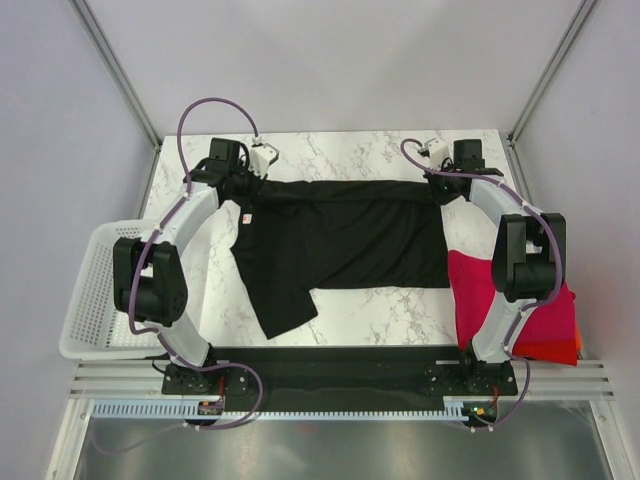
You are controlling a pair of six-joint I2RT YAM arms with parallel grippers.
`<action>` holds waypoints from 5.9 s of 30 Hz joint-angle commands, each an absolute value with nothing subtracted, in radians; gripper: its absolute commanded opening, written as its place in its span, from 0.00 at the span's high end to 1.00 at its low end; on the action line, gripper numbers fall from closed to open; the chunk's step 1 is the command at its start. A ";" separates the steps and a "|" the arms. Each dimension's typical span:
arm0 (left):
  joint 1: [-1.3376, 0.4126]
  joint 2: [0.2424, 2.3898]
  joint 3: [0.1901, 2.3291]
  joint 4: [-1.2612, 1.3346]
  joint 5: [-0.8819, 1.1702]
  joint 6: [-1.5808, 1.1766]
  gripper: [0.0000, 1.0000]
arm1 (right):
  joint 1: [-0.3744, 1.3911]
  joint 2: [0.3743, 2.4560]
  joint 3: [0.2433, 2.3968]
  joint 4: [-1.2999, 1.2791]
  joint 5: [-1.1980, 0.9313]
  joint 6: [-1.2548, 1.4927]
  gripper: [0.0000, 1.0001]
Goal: Fold and stack the t-shirts
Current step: Fold the tshirt
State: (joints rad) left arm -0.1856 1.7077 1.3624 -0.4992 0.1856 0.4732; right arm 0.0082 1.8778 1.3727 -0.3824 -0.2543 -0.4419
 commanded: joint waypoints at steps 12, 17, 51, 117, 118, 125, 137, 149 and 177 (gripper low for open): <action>-0.169 1.608 1.336 -0.590 0.199 0.502 0.94 | 0.006 1.819 1.364 -0.462 -0.282 -0.439 1.00; -0.114 1.536 1.360 -0.580 0.189 0.494 0.56 | 0.003 1.812 1.443 -0.540 -0.301 -0.450 0.71; -0.118 2.338 1.933 -0.601 0.124 0.423 0.79 | 0.003 2.384 2.000 -0.568 -0.236 -0.423 0.74; -0.008 2.080 1.721 -0.735 0.494 0.020 0.66 | 0.497 2.548 2.231 -0.224 -0.608 -0.451 0.53; -0.003 2.086 1.721 -0.732 0.497 0.021 0.66 | 0.500 2.549 2.226 -0.219 -0.604 -0.492 0.53; -0.002 2.147 1.750 -0.733 0.511 0.009 0.67 | 0.529 2.568 2.232 -0.218 -0.577 -0.569 0.54; 0.028 2.184 1.773 -0.744 0.512 -0.031 0.67 | 0.557 2.589 2.235 -0.239 -0.540 -0.594 0.55; 0.028 2.189 1.775 -0.741 0.495 -0.032 0.66 | 0.557 2.603 2.246 -0.255 -0.551 -0.609 0.55; 0.025 2.198 1.773 -0.738 0.472 -0.031 0.66 | 0.574 2.623 2.269 -0.307 -0.546 -0.634 0.79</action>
State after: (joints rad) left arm 0.0246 2.1986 1.7420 -0.7391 0.4736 -0.0044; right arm 0.5659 2.6030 2.2280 -0.2913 -0.5327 -0.6067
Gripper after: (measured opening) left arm 0.337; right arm 0.235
